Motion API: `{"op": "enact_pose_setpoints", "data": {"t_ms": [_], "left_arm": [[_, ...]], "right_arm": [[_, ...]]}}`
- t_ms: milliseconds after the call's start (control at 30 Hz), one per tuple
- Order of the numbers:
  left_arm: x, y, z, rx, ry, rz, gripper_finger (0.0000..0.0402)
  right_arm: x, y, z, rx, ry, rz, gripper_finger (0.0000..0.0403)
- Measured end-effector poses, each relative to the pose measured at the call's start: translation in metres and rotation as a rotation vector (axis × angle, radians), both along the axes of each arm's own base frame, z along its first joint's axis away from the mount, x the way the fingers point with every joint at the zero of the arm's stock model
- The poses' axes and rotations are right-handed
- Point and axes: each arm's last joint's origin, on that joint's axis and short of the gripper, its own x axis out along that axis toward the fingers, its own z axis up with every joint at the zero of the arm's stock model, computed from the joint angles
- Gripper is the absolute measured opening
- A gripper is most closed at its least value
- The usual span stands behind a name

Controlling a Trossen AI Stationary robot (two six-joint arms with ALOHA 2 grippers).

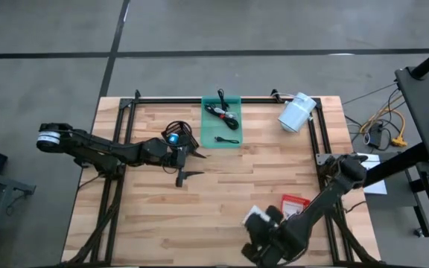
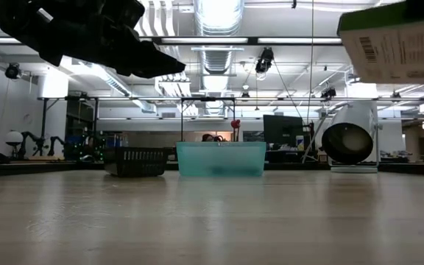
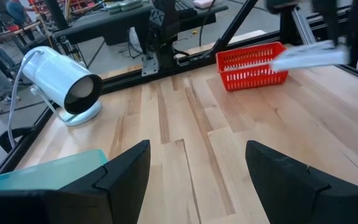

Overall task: Pick and place items into bin
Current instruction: Put the white card reader box into the red bin

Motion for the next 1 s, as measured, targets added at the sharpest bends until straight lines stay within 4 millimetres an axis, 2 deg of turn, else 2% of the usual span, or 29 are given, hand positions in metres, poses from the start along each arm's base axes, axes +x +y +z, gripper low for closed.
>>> {"op": "enact_pose_setpoints", "data": {"t_ms": [233, 467, 633, 1000], "left_arm": [[0.000, 0.000, -0.001, 0.000, 0.007, 0.000, 0.0246], [0.000, 0.000, -0.001, 0.003, 0.007, 0.000, 0.0246], [0.000, 0.000, -0.001, 0.007, 0.005, -0.001, 0.0246], [0.000, 0.000, 0.000, 0.007, -0.004, -0.001, 0.0246]], "right_arm": [[-0.025, -0.025, 0.032, 0.089, 0.019, -0.410, 0.0009], [-0.044, -0.036, 0.038, 0.125, 0.199, -0.686, 0.0009], [-0.041, -0.036, 0.032, 0.149, 0.284, -0.759, 0.0009], [-0.041, -0.045, 0.014, 0.026, 0.388, -0.821, 0.0009]]}}
